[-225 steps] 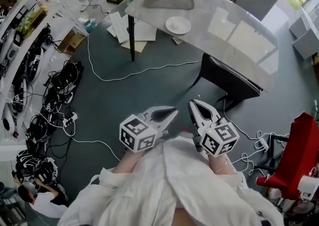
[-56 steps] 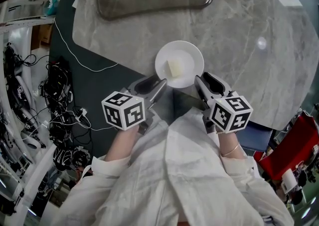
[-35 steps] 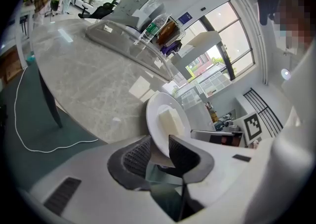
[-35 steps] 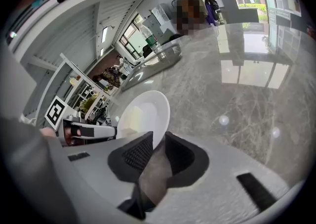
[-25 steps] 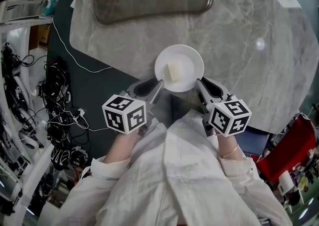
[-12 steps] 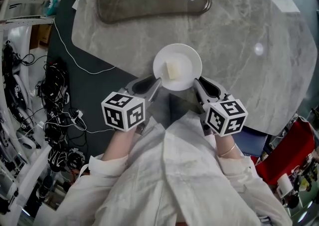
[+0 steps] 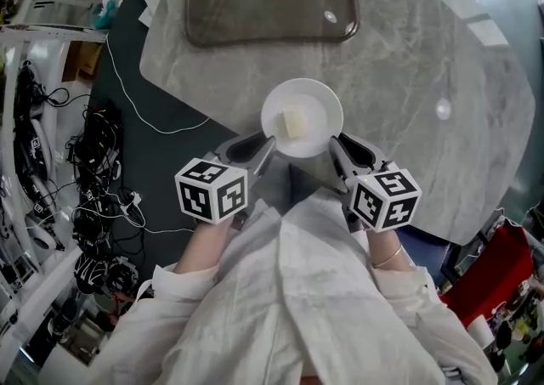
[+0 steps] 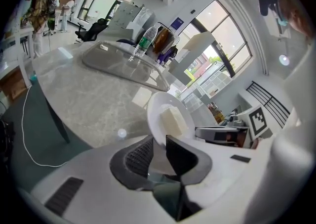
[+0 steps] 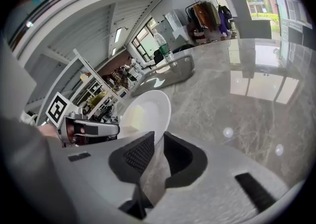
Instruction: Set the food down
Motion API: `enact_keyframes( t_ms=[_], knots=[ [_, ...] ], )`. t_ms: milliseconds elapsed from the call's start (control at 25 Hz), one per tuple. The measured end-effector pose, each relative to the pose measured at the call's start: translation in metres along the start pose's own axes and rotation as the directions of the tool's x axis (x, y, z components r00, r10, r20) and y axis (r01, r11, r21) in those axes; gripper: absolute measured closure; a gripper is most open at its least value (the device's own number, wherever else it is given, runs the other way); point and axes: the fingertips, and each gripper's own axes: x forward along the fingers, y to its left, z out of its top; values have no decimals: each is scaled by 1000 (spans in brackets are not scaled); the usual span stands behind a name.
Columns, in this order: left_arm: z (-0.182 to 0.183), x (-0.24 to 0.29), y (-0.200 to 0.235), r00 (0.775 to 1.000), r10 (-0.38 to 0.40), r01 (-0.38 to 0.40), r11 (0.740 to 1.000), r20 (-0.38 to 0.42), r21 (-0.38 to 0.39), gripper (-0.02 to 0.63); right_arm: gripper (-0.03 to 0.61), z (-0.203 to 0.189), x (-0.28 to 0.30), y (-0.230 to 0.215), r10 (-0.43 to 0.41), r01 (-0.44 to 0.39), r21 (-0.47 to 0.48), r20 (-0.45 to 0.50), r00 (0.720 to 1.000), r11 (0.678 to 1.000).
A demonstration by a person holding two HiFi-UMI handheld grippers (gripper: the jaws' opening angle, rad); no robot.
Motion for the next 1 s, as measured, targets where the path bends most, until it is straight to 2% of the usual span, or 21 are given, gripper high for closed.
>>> enact_keyframes(
  t_ms=[240, 520, 760, 1000],
  knots=[
    [6, -3, -4, 1000, 11, -12, 1000, 28, 6, 532, 526, 12, -3, 2, 21, -20, -38, 11, 1000, 999],
    [26, 2, 1, 1000, -10, 9, 1000, 27, 26, 532, 528, 32, 6, -3, -7, 8, -18, 35, 999, 1000],
    [65, 12, 29, 999, -38, 38, 998, 0, 49, 532, 535, 73, 38, -5, -61, 60, 9, 64, 996, 998],
    [125, 20, 72, 997, -61, 64, 994, -37, 92, 532, 535, 124, 83, 3, -72, 70, 35, 84, 994, 997]
  ],
)
